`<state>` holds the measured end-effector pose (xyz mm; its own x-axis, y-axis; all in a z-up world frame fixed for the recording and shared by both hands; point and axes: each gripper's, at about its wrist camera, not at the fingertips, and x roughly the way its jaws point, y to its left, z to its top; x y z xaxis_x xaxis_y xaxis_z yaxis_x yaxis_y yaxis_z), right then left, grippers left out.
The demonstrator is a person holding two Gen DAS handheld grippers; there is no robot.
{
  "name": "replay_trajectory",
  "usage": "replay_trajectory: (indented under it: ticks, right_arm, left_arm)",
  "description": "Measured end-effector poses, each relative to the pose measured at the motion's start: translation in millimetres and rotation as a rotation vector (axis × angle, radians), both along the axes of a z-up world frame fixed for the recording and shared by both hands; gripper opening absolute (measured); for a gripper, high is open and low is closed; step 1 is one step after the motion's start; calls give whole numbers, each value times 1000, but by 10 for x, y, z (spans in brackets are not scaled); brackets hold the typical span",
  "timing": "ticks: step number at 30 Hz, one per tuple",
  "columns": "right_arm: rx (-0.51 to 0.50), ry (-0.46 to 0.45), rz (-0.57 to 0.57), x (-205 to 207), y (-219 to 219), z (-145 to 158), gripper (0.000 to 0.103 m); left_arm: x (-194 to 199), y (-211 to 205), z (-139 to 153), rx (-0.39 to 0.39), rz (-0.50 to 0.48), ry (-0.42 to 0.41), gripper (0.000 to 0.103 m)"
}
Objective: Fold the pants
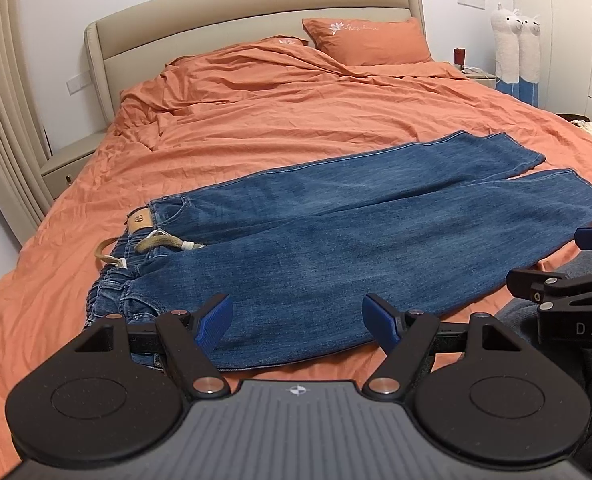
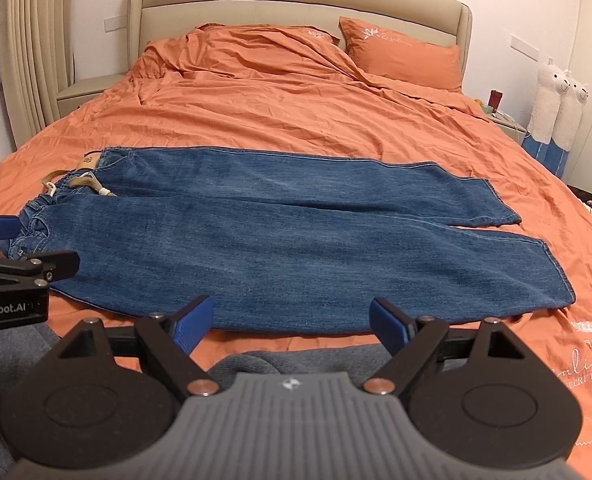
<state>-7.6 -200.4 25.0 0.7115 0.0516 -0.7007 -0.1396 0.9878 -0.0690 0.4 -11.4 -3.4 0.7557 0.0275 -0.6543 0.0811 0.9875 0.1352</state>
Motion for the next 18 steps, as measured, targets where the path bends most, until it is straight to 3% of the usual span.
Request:
replay_trajectory:
  ticks: [18]
  right_arm:
    - [10,-1,15,-57,45,2,82]
  left_arm:
    - [-20,-52,27,-2,-6,-6,87]
